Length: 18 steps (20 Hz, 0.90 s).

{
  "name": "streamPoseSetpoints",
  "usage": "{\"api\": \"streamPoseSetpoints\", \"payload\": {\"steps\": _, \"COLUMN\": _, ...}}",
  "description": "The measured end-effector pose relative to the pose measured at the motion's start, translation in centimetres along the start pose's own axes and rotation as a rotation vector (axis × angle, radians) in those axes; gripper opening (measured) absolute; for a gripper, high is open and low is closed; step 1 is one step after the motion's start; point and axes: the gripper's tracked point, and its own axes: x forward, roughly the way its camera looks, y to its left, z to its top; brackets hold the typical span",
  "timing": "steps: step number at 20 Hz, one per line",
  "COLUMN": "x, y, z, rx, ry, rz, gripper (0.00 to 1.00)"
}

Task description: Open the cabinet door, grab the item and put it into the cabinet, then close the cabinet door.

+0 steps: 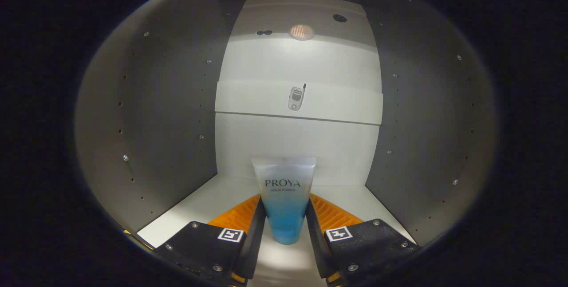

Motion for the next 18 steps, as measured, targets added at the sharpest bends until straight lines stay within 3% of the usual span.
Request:
{"api": "streamPoseSetpoints", "payload": {"steps": 6, "x": -0.9, "y": 0.0, "z": -1.3, "rx": 0.054, "ry": 0.017, "rz": -0.005, "gripper": 0.55}}
{"api": "streamPoseSetpoints", "payload": {"steps": 10, "x": -1.0, "y": 0.0, "z": -0.8, "rx": 0.067, "ry": -0.008, "rz": -0.004, "gripper": 0.69}}
{"api": "streamPoseSetpoints", "payload": {"steps": 12, "x": -1.1, "y": 0.0, "z": -0.6, "rx": 0.059, "ry": -0.013, "rz": -0.002, "gripper": 0.71}}
{"api": "streamPoseSetpoints", "payload": {"steps": 15, "x": -1.6, "y": -0.1, "z": 0.1, "rx": 0.068, "ry": -0.03, "rz": -0.012, "gripper": 0.86}}
{"api": "streamPoseSetpoints", "payload": {"steps": 18, "x": -2.4, "y": -0.2, "z": 1.2, "rx": 0.061, "ry": -0.055, "rz": -0.015, "gripper": 0.92}}
